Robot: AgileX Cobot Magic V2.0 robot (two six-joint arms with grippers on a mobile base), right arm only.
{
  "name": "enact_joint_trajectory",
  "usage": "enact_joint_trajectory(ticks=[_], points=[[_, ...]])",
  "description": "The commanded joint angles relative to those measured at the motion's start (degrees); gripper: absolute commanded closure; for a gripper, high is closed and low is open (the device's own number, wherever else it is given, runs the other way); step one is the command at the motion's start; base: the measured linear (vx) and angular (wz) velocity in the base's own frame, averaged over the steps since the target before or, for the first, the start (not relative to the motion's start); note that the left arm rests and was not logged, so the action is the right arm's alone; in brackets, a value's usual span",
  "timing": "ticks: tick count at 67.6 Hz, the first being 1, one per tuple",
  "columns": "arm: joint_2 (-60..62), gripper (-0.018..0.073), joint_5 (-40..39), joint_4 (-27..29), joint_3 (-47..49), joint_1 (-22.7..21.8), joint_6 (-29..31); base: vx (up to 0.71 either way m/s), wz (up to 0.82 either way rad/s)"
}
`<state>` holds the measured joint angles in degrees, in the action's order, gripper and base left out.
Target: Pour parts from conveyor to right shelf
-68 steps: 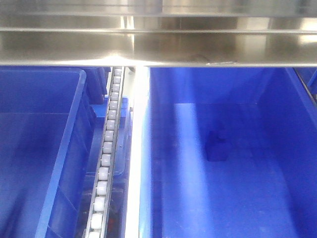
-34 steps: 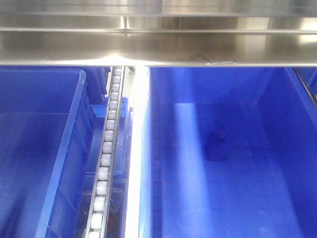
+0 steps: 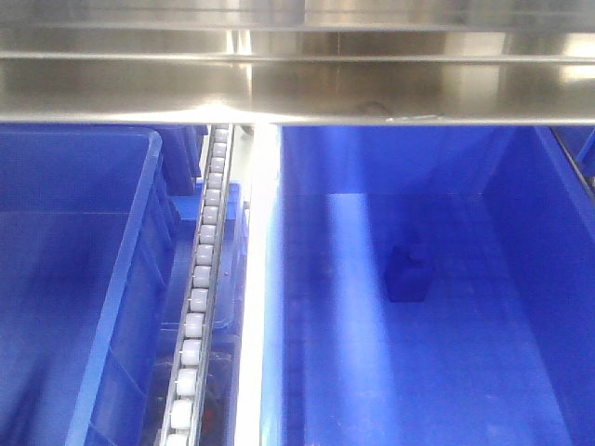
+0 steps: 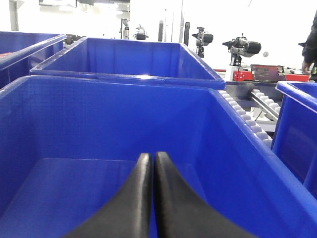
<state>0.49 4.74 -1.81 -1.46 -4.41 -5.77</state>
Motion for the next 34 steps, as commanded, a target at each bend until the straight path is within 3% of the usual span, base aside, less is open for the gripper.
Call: enact_joint_trajectory(ticks=[1, 34], points=[[0.6, 0.0568, -7.1, -1.6, -1.3, -0.3, 0.3, 0.00, 0.00], [0.6, 0.0568, -9.2, -2.9, -1.2, 1.2, 4.1, 0.00, 0.00]])
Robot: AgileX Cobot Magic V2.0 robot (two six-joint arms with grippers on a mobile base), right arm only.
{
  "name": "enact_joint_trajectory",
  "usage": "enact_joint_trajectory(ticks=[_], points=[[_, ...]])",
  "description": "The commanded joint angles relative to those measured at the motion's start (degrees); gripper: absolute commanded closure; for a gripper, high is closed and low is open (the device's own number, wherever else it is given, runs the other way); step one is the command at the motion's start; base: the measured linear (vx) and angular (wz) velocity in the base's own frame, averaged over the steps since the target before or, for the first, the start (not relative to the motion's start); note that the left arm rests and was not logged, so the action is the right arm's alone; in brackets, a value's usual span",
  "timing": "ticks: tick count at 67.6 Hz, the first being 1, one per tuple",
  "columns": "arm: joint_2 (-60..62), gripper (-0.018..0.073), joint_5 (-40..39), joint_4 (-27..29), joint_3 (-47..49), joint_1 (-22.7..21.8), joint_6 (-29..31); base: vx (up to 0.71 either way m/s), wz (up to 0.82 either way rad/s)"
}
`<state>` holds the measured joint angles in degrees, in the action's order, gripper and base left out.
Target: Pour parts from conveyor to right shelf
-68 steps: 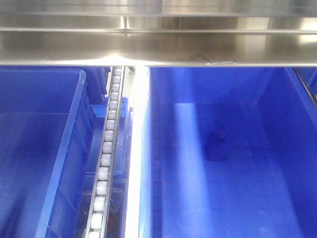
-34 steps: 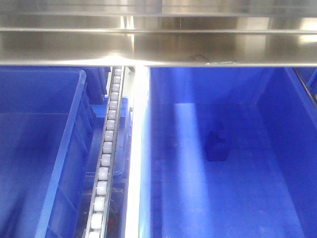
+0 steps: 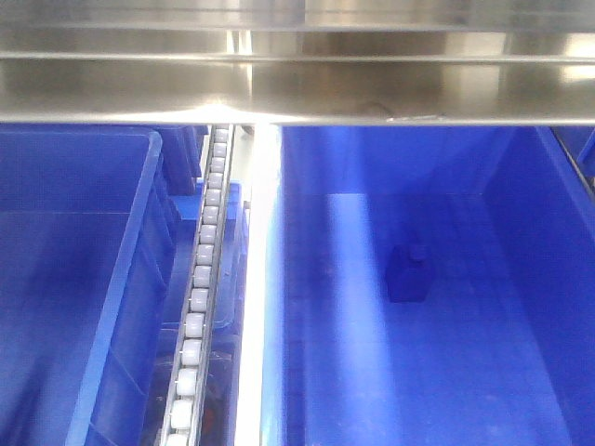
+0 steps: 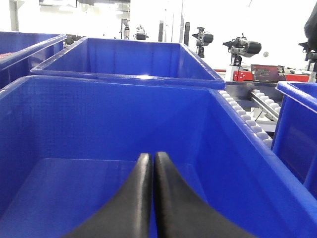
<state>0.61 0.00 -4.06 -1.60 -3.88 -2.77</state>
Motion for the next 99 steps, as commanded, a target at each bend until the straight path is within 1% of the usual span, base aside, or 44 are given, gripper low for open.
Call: enact_joint_trajectory(ticks=[1, 14, 99], points=[[0.5, 0.0568, -4.5, -0.7, -1.1, 0.7, 1.1, 0.00, 0.00], [0.5, 0.0568, -4.5, 2.1, -1.1, 0.7, 0.8, 0.00, 0.00], [0.5, 0.0568, -4.5, 2.1, -1.1, 0.7, 0.8, 0.00, 0.00]])
